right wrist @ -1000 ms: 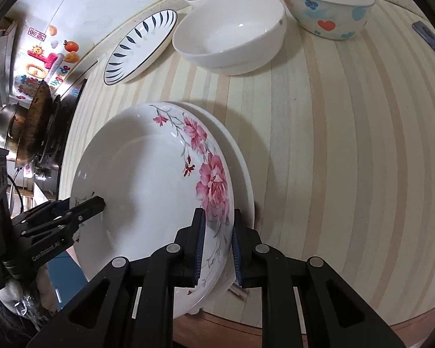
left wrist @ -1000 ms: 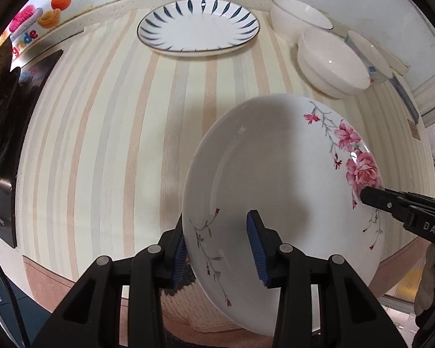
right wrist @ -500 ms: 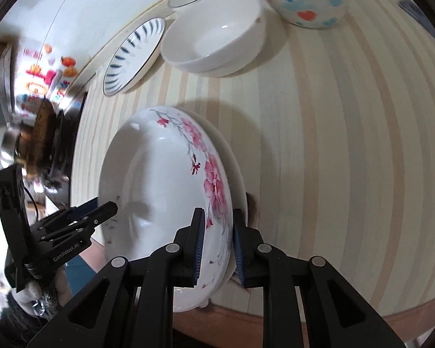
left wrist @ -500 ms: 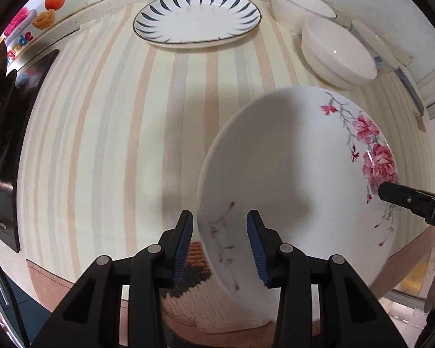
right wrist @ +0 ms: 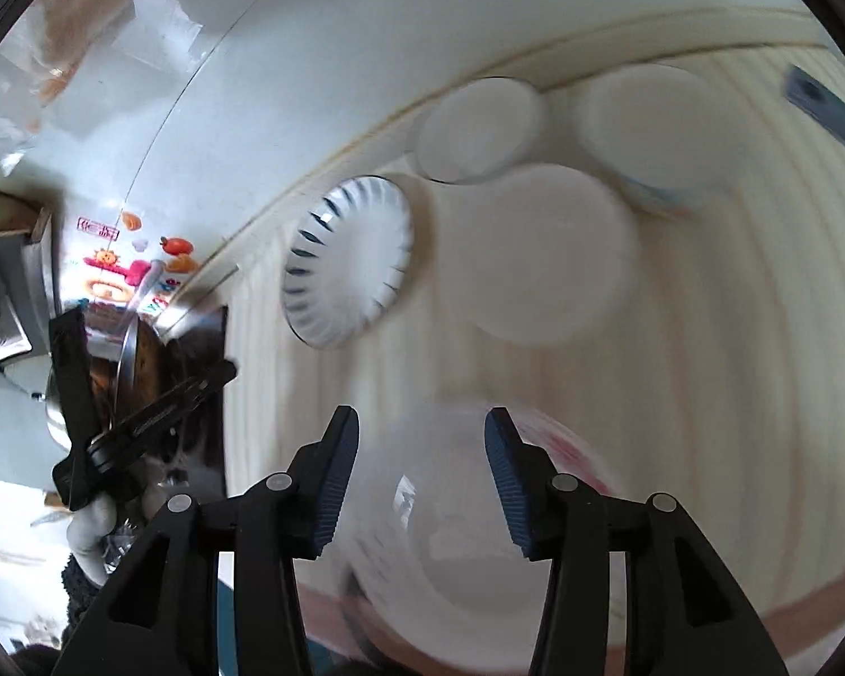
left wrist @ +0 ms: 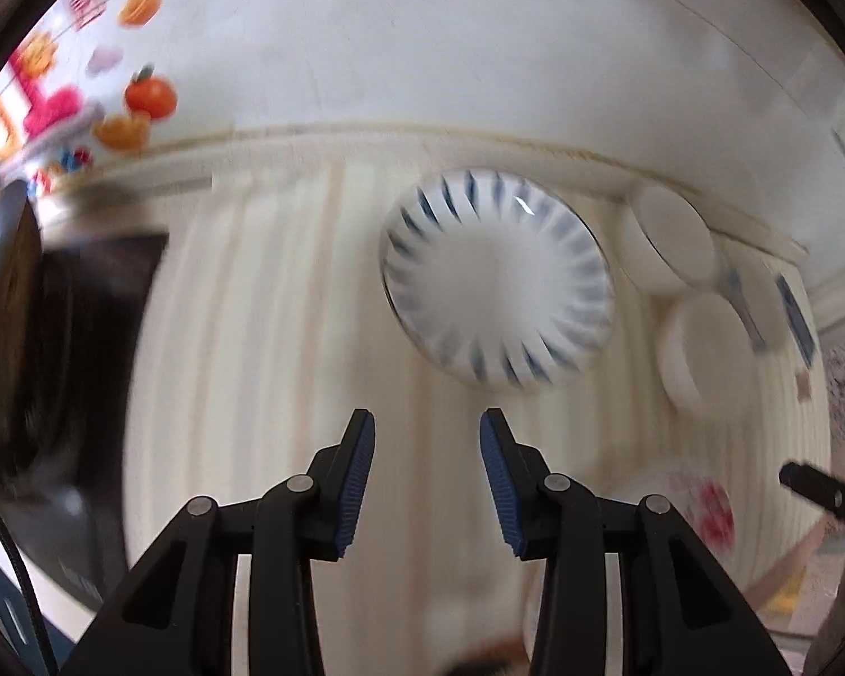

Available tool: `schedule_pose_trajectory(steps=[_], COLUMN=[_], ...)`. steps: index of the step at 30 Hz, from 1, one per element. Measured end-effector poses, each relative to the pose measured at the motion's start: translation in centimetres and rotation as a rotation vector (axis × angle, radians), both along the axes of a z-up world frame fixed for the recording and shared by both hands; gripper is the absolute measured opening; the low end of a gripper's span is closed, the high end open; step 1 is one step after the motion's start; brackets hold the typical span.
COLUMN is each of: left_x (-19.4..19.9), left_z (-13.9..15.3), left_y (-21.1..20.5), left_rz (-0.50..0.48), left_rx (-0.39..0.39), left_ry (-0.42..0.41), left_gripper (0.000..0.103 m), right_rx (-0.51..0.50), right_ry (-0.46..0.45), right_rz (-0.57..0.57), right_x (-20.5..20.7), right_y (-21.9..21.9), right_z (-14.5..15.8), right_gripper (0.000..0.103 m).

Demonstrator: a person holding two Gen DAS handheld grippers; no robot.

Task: Organize plates and bowls
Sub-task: 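Grasp the blue-striped plate rim with both tools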

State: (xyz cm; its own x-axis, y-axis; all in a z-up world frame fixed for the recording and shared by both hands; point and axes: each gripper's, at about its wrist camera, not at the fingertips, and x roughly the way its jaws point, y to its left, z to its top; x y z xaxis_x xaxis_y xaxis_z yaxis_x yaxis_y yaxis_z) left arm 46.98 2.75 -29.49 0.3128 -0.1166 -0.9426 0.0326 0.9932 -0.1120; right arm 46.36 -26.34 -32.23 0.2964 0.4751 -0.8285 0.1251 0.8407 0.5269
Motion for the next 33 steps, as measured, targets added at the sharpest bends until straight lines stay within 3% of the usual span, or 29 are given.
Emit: schedule_pose_trajectory(steps=[6,11,13,15,18,19,22,26,33], left_x=[8.3,12.1,13.0,13.5,13.9,14.0,13.9,12.9,10.2], left_z=[-4.0,-7.6,-8.9,-9.7,-9.9,-10.0,-9.9,-9.4,-6.4], left_y=[0.9,0.7,0.5,0.4,0.4,0.4,0.1,0.3,1.0], left_rz=[-0.059,-0.105,-0.123,-0.141,-0.148,-0.152,-0.152,-0.141,-0.095], left_rx=[0.057,0.071,0.077,0.040,-0.001,-0.017,-0.012,-0.009,-0.018], left_ry=[0.040,0.087,0.106,0.115,0.108,0.111,0.100,0.092,0.047], left_gripper=[0.036,0.036,0.036,0.038,0.036,0.030,0.030,0.030,0.030], right_rx=[-0.102,-0.162,-0.221,-0.264,-0.290,-0.287,-0.281,-0.257,-0.231], right_ry=[0.006,0.064,0.050,0.037,0.039,0.046,0.048,0.045,0.011], right_rz=[-0.020,-0.021,-0.006,0.021,0.028,0.023,0.018,0.035,0.080], right_x=[7.3,10.3,10.8,11.3,12.0,12.1,12.2,12.2,11.3], right_y=[6.1,8.0,8.2,8.9,9.0,8.8,8.3,7.9,7.5], right_z=[-3.6,-7.6,-8.3,-8.6,-9.2,-9.5,-9.7,-9.6,-7.0], right_gripper=[0.050,0.049,0.038,0.036,0.027,0.021,0.014,0.013,0.013])
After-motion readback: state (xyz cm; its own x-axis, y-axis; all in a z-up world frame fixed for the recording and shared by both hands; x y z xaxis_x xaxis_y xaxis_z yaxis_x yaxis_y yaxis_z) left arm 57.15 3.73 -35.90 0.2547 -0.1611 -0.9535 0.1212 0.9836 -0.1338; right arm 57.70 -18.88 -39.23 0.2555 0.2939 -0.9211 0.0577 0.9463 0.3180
